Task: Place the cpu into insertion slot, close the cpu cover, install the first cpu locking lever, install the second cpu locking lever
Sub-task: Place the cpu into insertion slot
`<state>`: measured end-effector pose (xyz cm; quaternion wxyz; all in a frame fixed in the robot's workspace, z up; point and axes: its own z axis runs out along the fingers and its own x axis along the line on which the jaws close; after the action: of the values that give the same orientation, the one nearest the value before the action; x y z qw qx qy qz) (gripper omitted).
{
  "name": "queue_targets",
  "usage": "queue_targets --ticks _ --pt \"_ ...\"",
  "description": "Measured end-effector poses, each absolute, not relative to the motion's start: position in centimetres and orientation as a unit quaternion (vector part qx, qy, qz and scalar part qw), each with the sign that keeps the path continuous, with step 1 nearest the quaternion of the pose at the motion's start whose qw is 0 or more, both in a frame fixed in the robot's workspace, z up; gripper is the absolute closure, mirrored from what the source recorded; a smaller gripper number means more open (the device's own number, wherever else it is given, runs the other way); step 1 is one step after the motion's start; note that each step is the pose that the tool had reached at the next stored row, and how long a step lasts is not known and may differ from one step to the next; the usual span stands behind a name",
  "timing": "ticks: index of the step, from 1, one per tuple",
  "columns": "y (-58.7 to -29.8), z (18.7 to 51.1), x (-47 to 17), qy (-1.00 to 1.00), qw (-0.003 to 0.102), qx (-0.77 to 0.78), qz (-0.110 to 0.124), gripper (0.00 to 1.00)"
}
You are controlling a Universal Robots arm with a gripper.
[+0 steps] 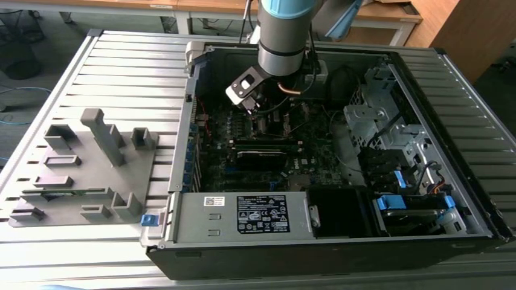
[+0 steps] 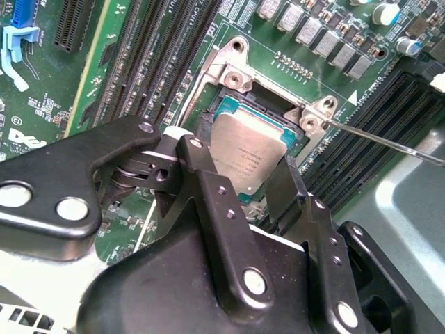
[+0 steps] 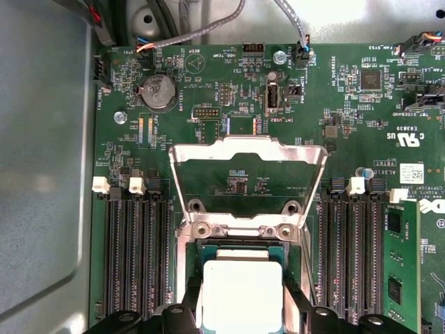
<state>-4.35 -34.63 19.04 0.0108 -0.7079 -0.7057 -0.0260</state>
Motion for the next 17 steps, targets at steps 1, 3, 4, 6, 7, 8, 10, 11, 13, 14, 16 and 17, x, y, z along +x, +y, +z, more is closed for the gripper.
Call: queue_targets --ticks 1,3,4,6,7,8,10,11,13,14,16,17 --pt "-34.63 19.01 -4.35 -0.706 0.011 -0.708 -0.026 0.46" --pt "-34.63 19.01 -4.35 -0.706 0.011 -0.708 -0.026 0.46" --pt "-34.63 19.01 -4.35 -0.706 0.011 -0.708 -0.026 0.46" --pt "-34.63 19.01 -4.35 -0.706 0.011 -0.708 -0.026 0.46" --pt "-34.63 19.0 -4.35 -0.706 0.011 -0.708 -0.026 0.46" --pt "-34.63 19.0 -4.35 -0.706 0.011 -0.708 -0.026 0.46" --pt "-34.63 19.01 -4.35 -0.706 0.011 -0.708 -0.026 0.46" --pt "-34.63 19.06 -4.35 -0.706 0.011 -0.708 -0.026 0.46" --pt "-34.6 19.2 -4.33 -0.706 0.011 -0.708 -0.027 0.46" --pt "-34.6 19.26 -4.33 -0.706 0.011 -0.708 -0.027 0.46" --pt "-34.61 19.33 -4.34 -0.706 0.011 -0.708 -0.026 0.46" --pt "-34.62 19.34 -4.35 -0.706 0.011 -0.708 -0.026 0.46"
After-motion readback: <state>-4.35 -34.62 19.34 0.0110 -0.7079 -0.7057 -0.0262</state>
